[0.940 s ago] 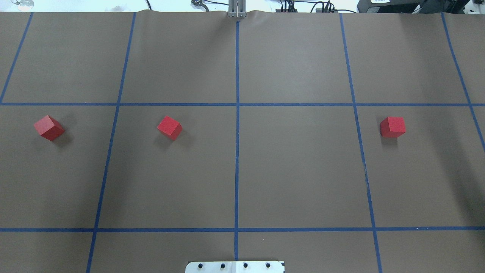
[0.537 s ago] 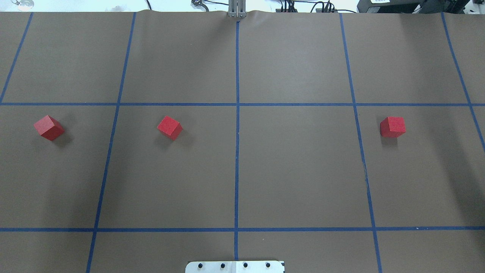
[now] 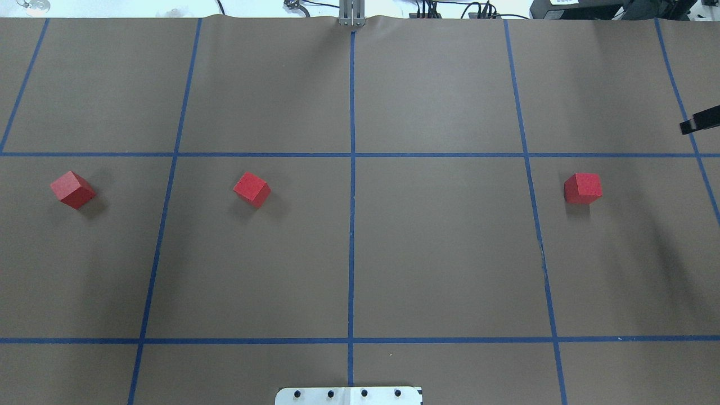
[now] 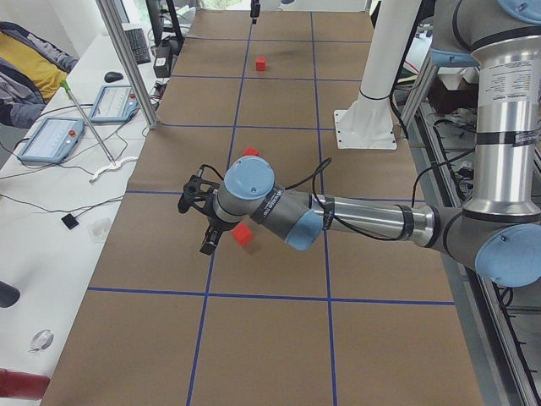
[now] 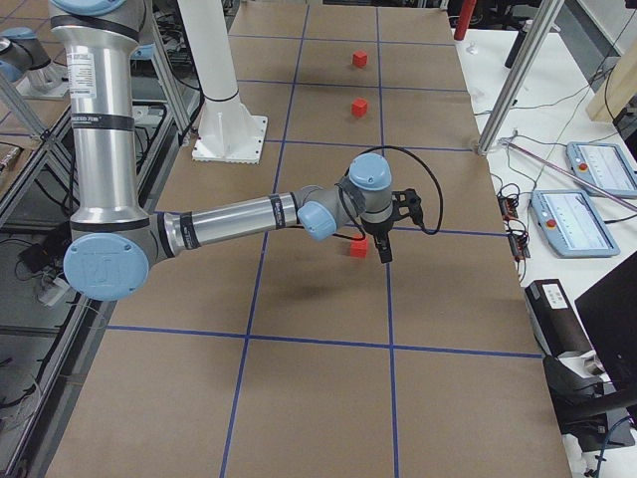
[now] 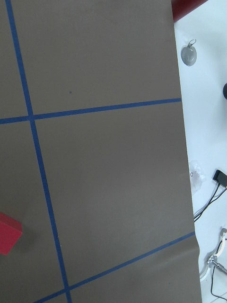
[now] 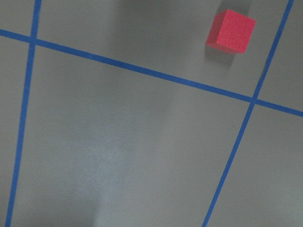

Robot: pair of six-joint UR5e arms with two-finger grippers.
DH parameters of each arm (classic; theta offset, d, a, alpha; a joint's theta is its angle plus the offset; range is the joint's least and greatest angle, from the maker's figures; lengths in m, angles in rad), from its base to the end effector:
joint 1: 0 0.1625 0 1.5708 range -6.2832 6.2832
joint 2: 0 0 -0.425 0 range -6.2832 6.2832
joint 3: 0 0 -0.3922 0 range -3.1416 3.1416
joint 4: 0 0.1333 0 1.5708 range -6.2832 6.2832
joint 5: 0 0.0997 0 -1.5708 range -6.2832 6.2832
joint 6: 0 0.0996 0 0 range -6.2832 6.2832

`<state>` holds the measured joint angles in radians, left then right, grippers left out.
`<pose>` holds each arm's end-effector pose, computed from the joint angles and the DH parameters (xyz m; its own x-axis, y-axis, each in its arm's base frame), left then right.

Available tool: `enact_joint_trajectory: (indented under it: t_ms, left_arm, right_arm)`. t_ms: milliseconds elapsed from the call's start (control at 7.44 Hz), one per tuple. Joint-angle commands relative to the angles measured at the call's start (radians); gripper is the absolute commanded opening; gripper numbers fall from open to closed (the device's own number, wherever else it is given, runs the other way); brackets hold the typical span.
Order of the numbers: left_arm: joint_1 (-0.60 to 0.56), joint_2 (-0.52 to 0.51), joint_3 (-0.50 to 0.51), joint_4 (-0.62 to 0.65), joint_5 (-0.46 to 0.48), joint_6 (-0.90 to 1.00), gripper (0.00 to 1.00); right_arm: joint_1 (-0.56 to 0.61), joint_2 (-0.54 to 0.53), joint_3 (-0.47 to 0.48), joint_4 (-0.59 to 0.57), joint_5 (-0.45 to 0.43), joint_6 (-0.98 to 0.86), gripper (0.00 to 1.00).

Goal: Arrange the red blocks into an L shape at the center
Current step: 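Move the right gripper over the red cube nearest the right arm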

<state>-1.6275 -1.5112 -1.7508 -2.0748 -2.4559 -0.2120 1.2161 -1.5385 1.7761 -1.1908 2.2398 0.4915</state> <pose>-0.0834 -0.4778 0.5325 0.6334 0.2361 -0.7369 0.1834 0.8794 0.4394 -0.1140 -0.5138 0.5009 0.6722 -0.1763 0.7191 -0.0387 0.9615 0.2719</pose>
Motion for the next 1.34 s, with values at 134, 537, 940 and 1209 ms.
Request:
enact_joint_trajectory:
  t_ms: [134,537,940,1209]
  left_arm:
    - [0.005,-0.001,0.002,-0.016,0.0,0.0,1.0]
    - [0.009,-0.001,0.002,-0.016,0.0,0.0,1.0]
    - [0.009,0.0,0.001,-0.018,0.0,0.0,1.0]
    - [0.009,0.003,0.002,-0.036,0.0,0.0,1.0]
  right_arm:
    - [-0.219,0.034,-0.018,0.002,-0.187,0.206,0.99]
    - [-0.285,0.081,-0.066,0.005,-0.213,0.286,0.99]
    - [-0.305,0.078,-0.133,0.103,-0.212,0.323,0.99]
    - [-0.323,0.069,-0.135,0.105,-0.236,0.343,0.97]
